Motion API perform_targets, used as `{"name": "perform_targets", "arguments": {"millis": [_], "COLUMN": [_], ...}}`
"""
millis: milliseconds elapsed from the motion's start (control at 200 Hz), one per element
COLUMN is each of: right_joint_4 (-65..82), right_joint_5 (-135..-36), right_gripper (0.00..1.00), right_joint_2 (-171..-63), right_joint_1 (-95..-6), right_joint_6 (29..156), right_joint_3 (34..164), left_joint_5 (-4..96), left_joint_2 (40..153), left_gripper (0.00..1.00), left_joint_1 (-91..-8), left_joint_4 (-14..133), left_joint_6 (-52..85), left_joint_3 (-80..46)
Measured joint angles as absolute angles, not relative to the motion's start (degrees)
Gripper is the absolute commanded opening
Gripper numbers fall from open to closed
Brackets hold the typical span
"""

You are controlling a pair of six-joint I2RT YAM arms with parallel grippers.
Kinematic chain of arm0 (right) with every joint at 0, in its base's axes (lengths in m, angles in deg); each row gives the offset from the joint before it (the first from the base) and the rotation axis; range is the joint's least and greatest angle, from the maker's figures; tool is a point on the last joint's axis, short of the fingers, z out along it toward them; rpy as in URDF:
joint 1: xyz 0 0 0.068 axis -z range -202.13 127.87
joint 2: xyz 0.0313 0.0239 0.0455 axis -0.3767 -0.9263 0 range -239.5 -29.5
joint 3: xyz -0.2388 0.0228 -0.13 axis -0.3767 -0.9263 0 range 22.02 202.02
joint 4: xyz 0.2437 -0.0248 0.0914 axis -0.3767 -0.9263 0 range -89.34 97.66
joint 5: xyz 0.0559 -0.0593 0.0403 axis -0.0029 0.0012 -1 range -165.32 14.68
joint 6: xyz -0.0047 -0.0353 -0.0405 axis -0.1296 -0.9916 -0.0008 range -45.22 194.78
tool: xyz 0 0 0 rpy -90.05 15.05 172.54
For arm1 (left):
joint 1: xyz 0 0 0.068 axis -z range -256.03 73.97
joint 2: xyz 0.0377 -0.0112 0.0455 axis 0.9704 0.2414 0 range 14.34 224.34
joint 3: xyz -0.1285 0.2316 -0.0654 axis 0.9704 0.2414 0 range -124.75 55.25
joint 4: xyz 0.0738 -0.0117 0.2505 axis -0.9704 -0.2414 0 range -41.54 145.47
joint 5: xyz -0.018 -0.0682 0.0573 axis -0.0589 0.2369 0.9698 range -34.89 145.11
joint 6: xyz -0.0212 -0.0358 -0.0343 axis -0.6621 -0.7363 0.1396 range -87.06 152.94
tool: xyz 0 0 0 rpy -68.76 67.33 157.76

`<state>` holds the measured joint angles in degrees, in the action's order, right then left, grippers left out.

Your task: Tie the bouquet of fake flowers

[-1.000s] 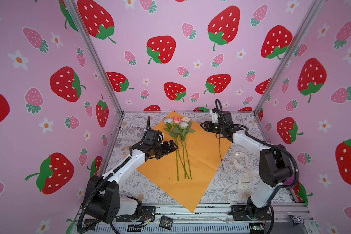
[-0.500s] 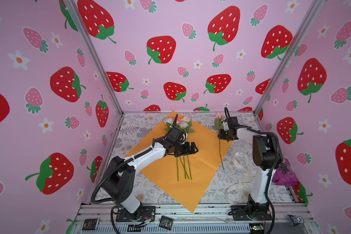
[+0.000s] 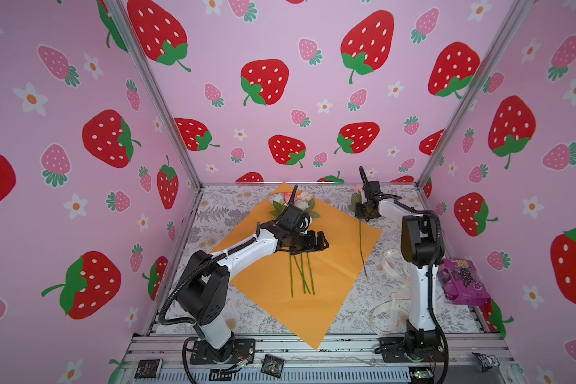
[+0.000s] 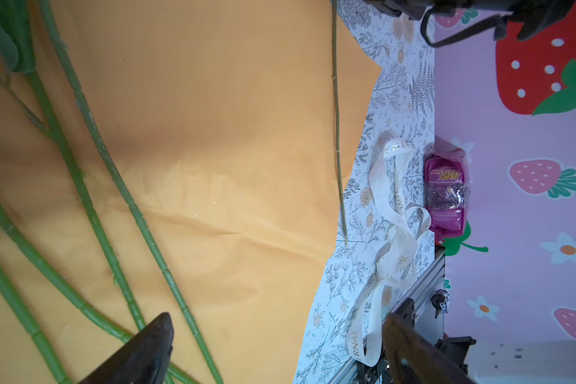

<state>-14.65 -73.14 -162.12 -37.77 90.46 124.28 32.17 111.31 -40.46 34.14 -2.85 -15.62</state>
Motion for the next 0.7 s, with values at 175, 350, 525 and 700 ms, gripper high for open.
{"name": "perform_targets", "arguments": {"millis": [175, 350, 525, 700], "right_joint_4": [-17.99, -22.06, -19.63, -4.9], "right_joint_5": [-69.16, -68.84, -75.72, -86.19], "right_gripper": [0.02, 0.0, 0.0, 0.0], "right_joint_2": [-164.06, -162.68, -150.6, -137.55], "right_joint_1": [-39.04, -39.25, -40.11, -47.67], "right_joint_6": [88.76, 87.58, 90.75, 101.11], "right_joint_3": [128.74, 131.36, 124.83, 112.08], "left_joint_5": [32.22, 33.11, 36.98, 40.65], "left_joint_2": [110.78, 105.49, 96.75, 86.83], "left_gripper": [0.99, 0.99, 0.99, 0.99], "left_joint_1": [-41.68, -44.57, -49.57, -58.82], "left_joint_4": [34.06, 33.49, 33.12, 31.98], "left_joint_6": [-2.61, -1.87, -1.8, -3.55], "left_joint_3": [-15.4, -12.23, -6.81, 0.54]}}
